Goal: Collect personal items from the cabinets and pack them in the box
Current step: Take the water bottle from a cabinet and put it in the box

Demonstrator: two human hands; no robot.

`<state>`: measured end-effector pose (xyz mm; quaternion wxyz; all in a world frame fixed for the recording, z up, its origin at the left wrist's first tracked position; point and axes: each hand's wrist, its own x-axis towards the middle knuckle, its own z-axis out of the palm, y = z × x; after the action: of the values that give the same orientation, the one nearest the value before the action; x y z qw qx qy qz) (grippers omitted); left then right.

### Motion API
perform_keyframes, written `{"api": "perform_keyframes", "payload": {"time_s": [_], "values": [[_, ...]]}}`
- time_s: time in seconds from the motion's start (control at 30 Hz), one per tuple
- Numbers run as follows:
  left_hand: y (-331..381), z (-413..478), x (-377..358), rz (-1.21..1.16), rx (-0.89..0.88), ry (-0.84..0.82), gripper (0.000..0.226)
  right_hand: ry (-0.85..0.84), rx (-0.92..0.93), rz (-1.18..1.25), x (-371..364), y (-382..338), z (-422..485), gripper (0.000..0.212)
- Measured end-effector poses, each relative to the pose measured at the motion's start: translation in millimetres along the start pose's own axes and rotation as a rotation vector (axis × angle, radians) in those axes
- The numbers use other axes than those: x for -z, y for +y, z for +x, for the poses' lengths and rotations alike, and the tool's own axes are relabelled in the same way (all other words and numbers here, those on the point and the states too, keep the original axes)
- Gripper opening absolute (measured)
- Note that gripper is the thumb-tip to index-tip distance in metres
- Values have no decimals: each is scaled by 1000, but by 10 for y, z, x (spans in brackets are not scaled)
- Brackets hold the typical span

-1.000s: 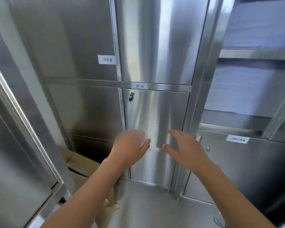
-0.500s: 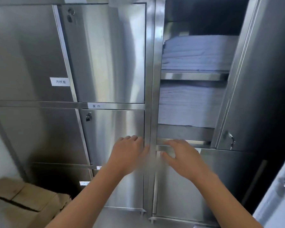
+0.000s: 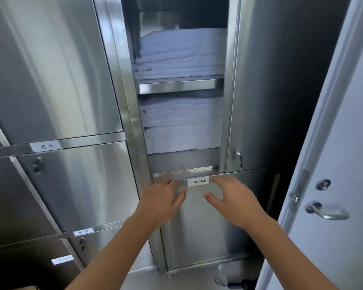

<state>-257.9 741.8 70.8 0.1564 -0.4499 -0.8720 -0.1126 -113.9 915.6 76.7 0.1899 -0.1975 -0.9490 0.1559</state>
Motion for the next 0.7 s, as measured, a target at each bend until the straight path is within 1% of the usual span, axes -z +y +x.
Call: {"api": "perform_keyframes", "payload": {"time_s": [0.17,0.27,0.43,0.6,0.7], "values": [[-27,230,-12,-29,-30,-6,42,35,-47,-17,113,18,78,47],[-110,369,103,-22,-60,21,44,48,-48,-38,202,-78,222,49],[-374,708,498,-34,-90,125,44,144,0,-63,433,-440,612,53],[-601,938,963,-81,-80,273,45,235,65,-48,687,-847,900,55],[-723,992,1146,-101,-77,310,46,261,86,-57,765,-1039,1026,55]]}}
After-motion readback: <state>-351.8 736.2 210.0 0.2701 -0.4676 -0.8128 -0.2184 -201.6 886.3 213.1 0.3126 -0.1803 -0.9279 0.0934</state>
